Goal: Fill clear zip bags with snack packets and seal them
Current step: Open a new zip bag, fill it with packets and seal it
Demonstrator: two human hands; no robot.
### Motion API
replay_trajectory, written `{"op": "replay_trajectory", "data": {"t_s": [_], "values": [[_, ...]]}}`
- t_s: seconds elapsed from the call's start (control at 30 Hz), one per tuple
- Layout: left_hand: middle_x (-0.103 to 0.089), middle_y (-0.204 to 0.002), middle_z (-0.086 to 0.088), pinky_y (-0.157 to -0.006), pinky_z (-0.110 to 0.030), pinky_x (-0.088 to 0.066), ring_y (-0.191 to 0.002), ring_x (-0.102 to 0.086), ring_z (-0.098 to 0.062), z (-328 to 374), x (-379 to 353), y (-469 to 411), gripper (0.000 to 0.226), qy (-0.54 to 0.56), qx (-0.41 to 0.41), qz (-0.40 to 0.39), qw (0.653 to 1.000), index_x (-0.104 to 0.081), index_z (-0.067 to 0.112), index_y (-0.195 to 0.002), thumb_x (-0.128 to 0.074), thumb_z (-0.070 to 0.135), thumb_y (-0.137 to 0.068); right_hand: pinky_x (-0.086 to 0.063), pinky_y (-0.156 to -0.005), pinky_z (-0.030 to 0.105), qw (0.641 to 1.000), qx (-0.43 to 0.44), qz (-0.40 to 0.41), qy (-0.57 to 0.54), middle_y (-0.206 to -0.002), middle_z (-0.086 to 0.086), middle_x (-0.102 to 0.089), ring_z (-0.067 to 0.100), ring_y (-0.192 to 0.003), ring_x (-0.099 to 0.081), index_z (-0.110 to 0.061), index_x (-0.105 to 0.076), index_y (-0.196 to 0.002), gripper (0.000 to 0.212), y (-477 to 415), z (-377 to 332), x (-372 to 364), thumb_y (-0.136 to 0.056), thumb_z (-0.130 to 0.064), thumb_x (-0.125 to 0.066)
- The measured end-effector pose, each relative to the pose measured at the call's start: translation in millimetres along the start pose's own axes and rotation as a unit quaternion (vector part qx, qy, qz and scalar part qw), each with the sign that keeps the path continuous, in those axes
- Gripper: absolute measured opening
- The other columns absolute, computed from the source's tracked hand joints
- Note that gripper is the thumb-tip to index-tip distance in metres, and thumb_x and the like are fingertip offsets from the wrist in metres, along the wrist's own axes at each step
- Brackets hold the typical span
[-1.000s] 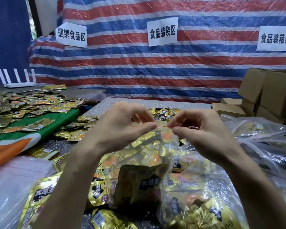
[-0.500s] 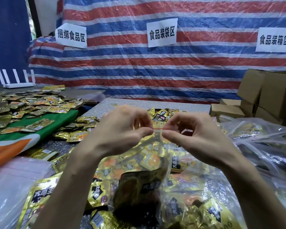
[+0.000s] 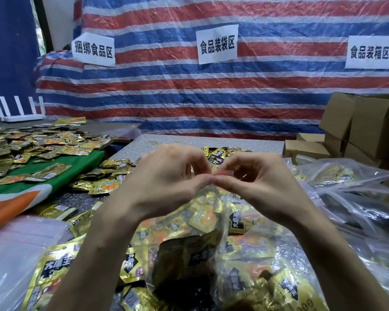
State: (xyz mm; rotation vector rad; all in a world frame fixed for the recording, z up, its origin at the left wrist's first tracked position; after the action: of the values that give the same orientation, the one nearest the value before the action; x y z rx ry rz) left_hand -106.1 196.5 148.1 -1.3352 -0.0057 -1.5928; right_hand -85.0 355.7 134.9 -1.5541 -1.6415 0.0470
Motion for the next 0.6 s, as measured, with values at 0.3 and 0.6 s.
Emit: {"op": "replay_trajectory", "data": {"t_s": [0.3, 0.6], "values": [[-0.063, -0.071, 0.007, -0.069, -0.047, -0.049, -0.073, -0.058, -0.016, -3, -5, -2, 0.013, 0.027, 0.006, -0.017, 0.999, -0.066, 0.025, -0.079, -0.062, 0.037, -0.082, -0.051, -0.065, 0.040, 0.991, -0.050, -0.045, -0.118, -0.076, 0.022, -0.070, 0.023, -0.066, -0.062, -0.006, -0.076, -0.082, 0.029, 0, 9, 2, -0.069, -0.032, -0.077], [-0.064, -0.070, 0.008, -0.069, -0.047, -0.051, -0.072, -0.060, -0.014, -5, -3, -2, 0.013, 0.046, 0.016, -0.027, 0.998, -0.068, 0.025, -0.077, -0.066, 0.037, -0.083, -0.050, -0.063, 0.038, 0.994, -0.041, -0.015, -0.103, -0.077, 0.026, -0.068, 0.028, -0.066, -0.060, 0.001, -0.071, -0.078, 0.006, -2, 9, 10, -0.079, -0.001, -0.077]]}}
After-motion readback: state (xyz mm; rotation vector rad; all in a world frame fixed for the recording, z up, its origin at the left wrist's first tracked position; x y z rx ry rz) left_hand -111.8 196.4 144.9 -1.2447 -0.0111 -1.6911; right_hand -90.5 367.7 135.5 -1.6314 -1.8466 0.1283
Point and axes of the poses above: each hand's wrist, its own y-axis away from the middle knuckle, its own x-axis out of the back of the hand, z = x × y, the point moved 5 cm from there along -y, towards the middle knuckle
